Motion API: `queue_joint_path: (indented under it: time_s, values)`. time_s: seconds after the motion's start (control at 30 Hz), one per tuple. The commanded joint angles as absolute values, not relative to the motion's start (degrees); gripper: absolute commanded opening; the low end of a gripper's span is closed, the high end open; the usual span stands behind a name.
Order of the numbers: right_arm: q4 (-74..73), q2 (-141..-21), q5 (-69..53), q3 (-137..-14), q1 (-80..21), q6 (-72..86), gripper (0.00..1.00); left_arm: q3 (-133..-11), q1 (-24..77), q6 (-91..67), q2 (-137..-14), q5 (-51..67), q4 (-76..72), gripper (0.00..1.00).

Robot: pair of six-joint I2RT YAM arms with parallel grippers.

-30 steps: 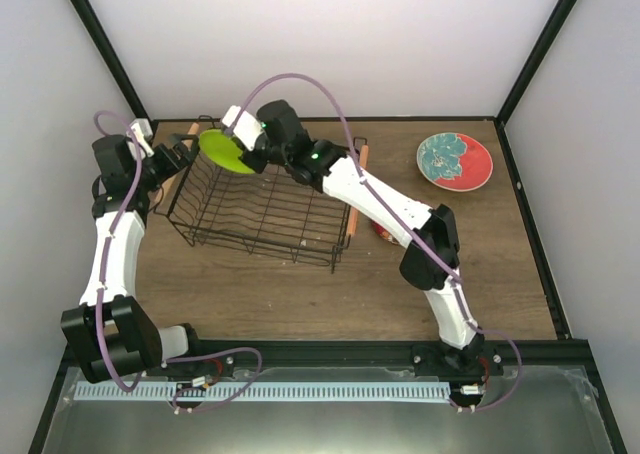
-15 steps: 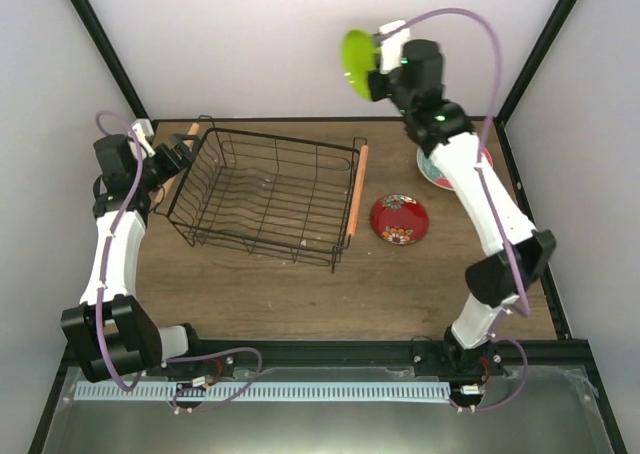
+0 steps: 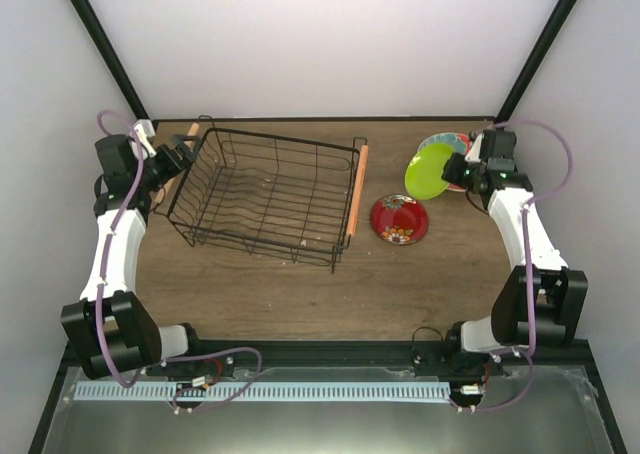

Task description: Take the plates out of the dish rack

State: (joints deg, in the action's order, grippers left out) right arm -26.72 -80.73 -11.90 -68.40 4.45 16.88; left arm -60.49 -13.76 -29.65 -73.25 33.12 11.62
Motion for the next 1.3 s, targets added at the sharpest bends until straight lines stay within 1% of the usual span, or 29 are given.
queue_joint_path:
  time_s: [0.0, 0.13, 0.27, 0.83, 1.13, 1.2, 1.27]
  values:
    - [-24.95, -77.97, -24.90, -64.40, 5.68, 22.33, 0.01, -60.20, -13.42, -29.27, -73.58, 34.11, 10.54, 1.00]
    - [-24.34, -80.73, -31.76, -60.86, 5.85, 23.81, 0.01, -60.12, -13.40, -29.40, -73.52, 34.18, 10.39, 1.00]
    - [-20.11, -81.41, -34.04, -55.89, 5.89, 26.22, 0.01, -60.25, -13.37, -29.51, -73.39, 34.19, 10.28, 1.00]
    - [-14.09, -87.49, -35.39, -47.86, 5.89, 26.44, 0.01, -60.38, -13.36, -29.96, -73.56, 34.82, 9.49, 1.00]
    - [-12.64, -91.64, -35.66, -48.45, 5.88, 26.05, 0.01, -60.64, -13.31, -30.32, -73.83, 35.13, 9.14, 1.00]
    - [-13.01, -92.44, -35.43, -48.81, 5.89, 25.72, 0.05, -60.65, -13.31, -30.19, -73.70, 35.09, 9.23, 1.00]
    - [-13.62, -93.16, -34.78, -48.95, 5.89, 25.30, 0.12, -60.59, -13.31, -30.13, -73.59, 35.08, 9.41, 1.00]
